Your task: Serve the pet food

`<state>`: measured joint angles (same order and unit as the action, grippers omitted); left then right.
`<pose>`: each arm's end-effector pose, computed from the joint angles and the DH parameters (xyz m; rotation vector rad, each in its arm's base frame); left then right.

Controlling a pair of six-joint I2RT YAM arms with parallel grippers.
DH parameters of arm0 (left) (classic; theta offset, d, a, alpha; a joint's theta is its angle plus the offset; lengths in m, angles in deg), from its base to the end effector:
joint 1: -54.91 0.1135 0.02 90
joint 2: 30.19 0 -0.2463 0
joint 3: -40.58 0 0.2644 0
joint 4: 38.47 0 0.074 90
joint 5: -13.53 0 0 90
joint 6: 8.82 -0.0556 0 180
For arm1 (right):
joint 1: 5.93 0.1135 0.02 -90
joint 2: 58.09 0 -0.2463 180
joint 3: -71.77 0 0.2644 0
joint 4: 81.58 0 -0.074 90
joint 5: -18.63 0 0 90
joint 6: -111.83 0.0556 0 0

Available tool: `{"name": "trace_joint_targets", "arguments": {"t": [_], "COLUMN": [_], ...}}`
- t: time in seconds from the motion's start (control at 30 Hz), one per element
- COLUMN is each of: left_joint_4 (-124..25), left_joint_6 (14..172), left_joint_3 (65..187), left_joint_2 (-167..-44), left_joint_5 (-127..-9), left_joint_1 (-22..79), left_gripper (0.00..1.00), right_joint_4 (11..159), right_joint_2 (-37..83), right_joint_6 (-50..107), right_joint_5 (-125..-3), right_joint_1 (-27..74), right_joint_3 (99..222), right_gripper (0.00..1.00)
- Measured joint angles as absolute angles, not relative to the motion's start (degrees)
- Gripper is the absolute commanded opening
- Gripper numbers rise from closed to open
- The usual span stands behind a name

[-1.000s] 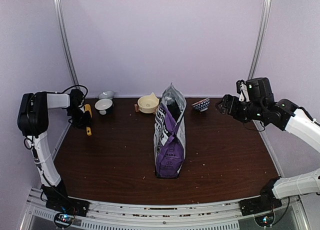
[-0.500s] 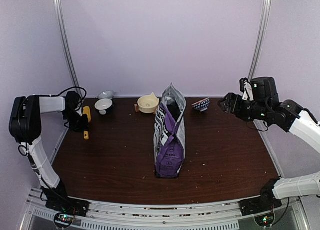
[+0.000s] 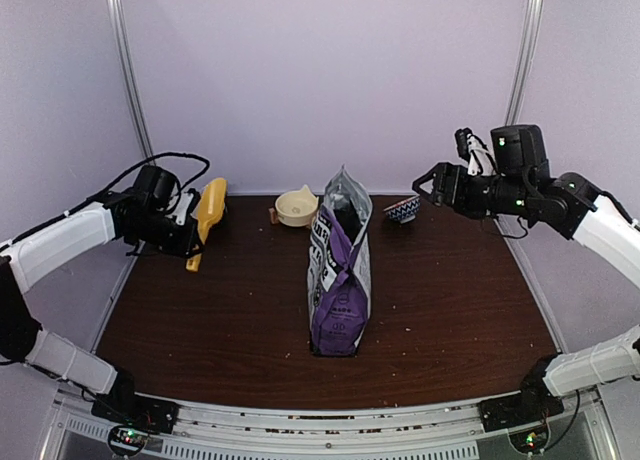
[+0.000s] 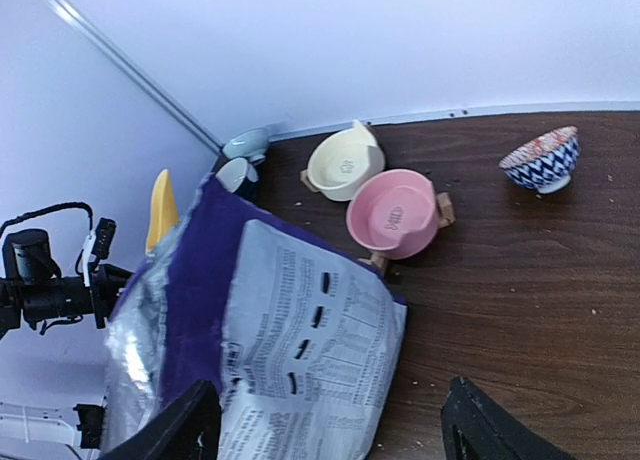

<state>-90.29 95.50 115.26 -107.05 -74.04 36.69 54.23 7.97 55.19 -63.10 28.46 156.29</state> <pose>0.2884 -0.0974 0.2385 0.1037 2.5334 -0.2824 0.2324 0.1687 0.3663 -0.1159 2.1293 0.8737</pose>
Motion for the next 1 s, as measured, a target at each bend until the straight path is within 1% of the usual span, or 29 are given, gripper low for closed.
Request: {"name": "trace_joint_targets", "arguments": {"t": [0.17, 0.33, 0.47, 0.63, 0.7, 0.93, 1.0], "left_joint_4": [-91.2, -91.5, -93.6, -96.8, -97.8, -99.9, -100.0], "left_joint_6": [90.4, 84.4, 79.5, 73.1, 71.2, 66.2, 65.4], "left_joint_3": [118.8, 122.4, 125.4, 128.5, 129.1, 131.2, 131.9], "left_joint_2": [-101.9, -99.0, -99.1, -100.9, -101.6, -102.4, -102.4], "left_joint_5": [-77.4, -82.3, -88.3, -97.8, -99.9, -104.5, -105.2], "left_joint_1": [23.1, 12.8, 6.2, -1.9, -3.7, -5.7, -6.3], "left_gripper": [0.11, 0.11, 0.09, 0.09, 0.09, 0.09, 0.09], "right_joint_4": [52.9, 51.7, 50.6, 49.9, 49.9, 49.8, 49.8], "right_joint_2": [13.3, 19.1, 23.2, 25.0, 25.2, 26.4, 26.8], "right_joint_6": [53.6, 53.6, 53.9, 54.5, 54.7, 54.8, 54.7], "right_joint_5": [-61.1, -58.3, -56.4, -54.6, -53.8, -52.9, -52.7], "right_joint_1": [33.2, 36.4, 38.6, 40.9, 41.5, 42.0, 42.2], "right_joint_3": [165.2, 172.2, 176.5, 178.8, 179.3, 180.3, 180.4], "right_gripper": [0.77, 0.75, 0.76, 0.75, 0.73, 0.54, 0.5]}}
